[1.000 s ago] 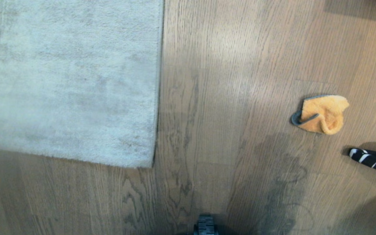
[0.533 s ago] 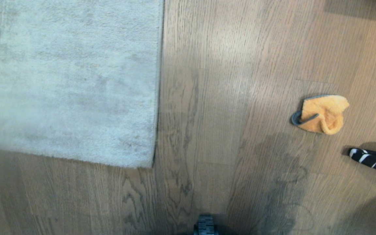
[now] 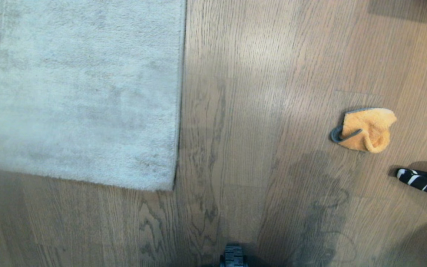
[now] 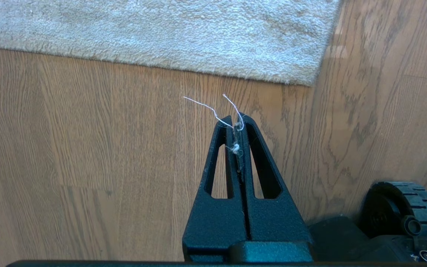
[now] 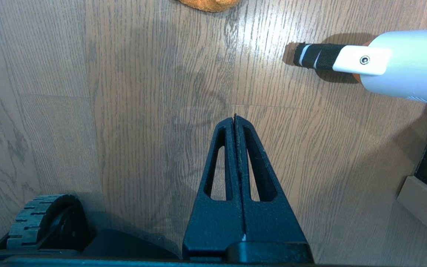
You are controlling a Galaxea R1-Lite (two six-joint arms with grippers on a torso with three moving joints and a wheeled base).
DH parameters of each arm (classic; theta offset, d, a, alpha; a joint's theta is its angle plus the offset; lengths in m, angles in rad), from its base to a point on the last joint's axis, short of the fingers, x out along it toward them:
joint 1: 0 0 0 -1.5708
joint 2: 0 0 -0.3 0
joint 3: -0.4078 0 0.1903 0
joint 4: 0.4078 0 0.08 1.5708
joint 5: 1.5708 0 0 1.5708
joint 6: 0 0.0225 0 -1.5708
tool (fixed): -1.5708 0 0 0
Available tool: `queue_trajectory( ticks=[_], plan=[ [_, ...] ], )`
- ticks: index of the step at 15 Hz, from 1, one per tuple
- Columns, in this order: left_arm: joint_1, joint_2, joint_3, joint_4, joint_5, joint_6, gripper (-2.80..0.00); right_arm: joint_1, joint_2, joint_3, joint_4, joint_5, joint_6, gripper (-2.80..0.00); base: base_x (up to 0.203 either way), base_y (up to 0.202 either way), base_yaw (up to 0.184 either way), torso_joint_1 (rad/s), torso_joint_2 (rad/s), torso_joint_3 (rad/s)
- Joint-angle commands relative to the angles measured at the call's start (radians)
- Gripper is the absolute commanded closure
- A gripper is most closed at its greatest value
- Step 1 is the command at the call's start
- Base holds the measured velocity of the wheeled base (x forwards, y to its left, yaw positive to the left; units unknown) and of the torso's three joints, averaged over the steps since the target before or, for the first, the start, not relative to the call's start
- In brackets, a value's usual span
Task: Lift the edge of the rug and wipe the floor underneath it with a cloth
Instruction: Lift up the carpet
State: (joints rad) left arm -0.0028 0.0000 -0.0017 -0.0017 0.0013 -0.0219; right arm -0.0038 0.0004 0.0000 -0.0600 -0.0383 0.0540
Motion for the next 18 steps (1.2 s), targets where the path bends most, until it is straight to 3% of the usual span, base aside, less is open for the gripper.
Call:
queue_trajectory(
  ticks=[1,9,11,14,18],
  plan=[
    [0.001,0.000,0.000,0.000,0.000,0.000,0.00,-0.001,0.000,0.000,0.000,0.000,0.001,0.00,0.000,0.000,0.000,0.000,0.00,0.000],
    [0.001,0.000,-0.001,0.004,0.002,-0.005,0.00,0.000,0.000,0.000,-0.001,0.000,0.001,0.00,0.000,0.000,0.000,0.000,0.00,0.000],
    [0.001,0.018,-0.008,0.026,-0.004,0.022,0.00,-0.001,0.000,0.000,-0.001,0.000,0.001,0.00,0.000,0.000,0.000,0.000,0.00,0.000],
    [-0.001,0.112,-0.021,0.033,-0.018,0.066,0.00,0.000,0.000,0.000,-0.001,-0.001,0.000,0.00,0.000,0.000,0.000,0.000,0.00,0.000],
    [-0.008,0.345,-0.128,0.031,-0.079,0.072,0.00,0.000,0.000,0.000,0.000,0.000,0.000,0.00,0.000,0.000,0.000,0.000,0.00,0.000]
  ],
)
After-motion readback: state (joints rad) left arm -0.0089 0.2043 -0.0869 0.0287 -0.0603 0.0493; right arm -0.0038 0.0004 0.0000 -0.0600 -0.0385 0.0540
